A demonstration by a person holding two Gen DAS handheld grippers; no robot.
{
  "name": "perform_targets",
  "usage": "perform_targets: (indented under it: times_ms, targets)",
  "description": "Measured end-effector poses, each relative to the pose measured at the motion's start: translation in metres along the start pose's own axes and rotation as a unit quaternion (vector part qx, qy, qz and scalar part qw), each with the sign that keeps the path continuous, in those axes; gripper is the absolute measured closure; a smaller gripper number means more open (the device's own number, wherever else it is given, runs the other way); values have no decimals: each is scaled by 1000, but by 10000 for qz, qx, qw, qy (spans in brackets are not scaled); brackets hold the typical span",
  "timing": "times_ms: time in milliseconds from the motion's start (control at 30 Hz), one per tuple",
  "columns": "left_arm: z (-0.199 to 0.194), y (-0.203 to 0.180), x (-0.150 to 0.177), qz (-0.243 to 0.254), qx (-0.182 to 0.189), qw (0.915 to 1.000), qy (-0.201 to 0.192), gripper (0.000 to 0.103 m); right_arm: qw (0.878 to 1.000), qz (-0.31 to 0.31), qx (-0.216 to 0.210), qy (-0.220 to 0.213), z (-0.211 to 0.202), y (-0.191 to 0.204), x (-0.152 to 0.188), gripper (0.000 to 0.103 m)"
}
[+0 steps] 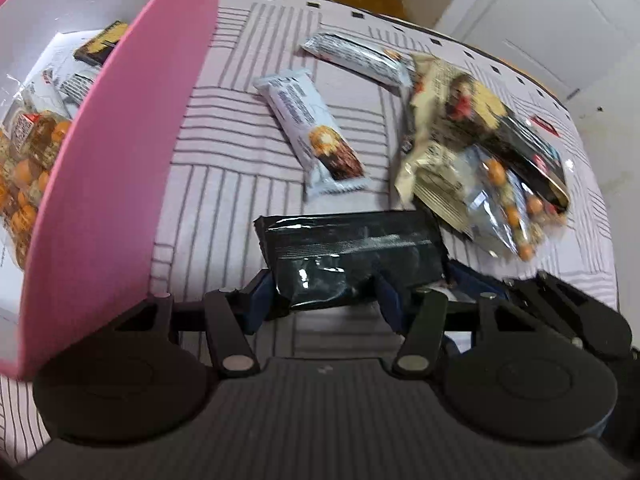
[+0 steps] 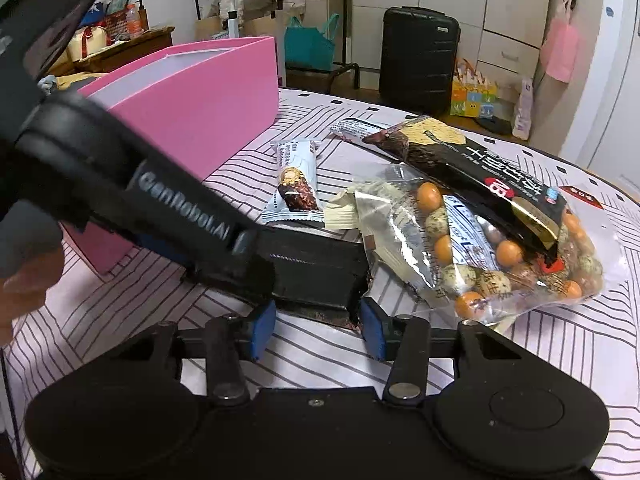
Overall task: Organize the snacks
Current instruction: 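Lift the black foil packet and carry it over the pink box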
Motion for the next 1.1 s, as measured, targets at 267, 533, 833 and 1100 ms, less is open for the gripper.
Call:
perform_targets:
  times_ms: [267, 533, 833, 1100]
  targets:
    - [-14, 3, 16, 162, -242, 9995, 150, 48, 9974, 170, -537, 459, -9, 14, 9, 39]
    - [-8, 11, 16, 26, -334, 9993, 182, 39, 9984, -469, -94, 310, 4, 22, 17, 33]
    - [-17, 1, 21, 202, -188, 9995, 133, 47, 9987, -435, -126, 237, -11, 27, 20, 45]
    - [-44, -4, 30, 178, 125, 9997, 92, 47, 9986, -127, -314, 397, -32, 30, 11, 31]
Point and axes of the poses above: each gripper's, at about its wrist camera, not at the fingertips, and z roughly the way its jaws point, y to its left, x to its underside, the point moved 9 cm from there along z, roughly the way its jaws point, and after that the axes turned 3 degrees about -x, right-handed, at the moved point
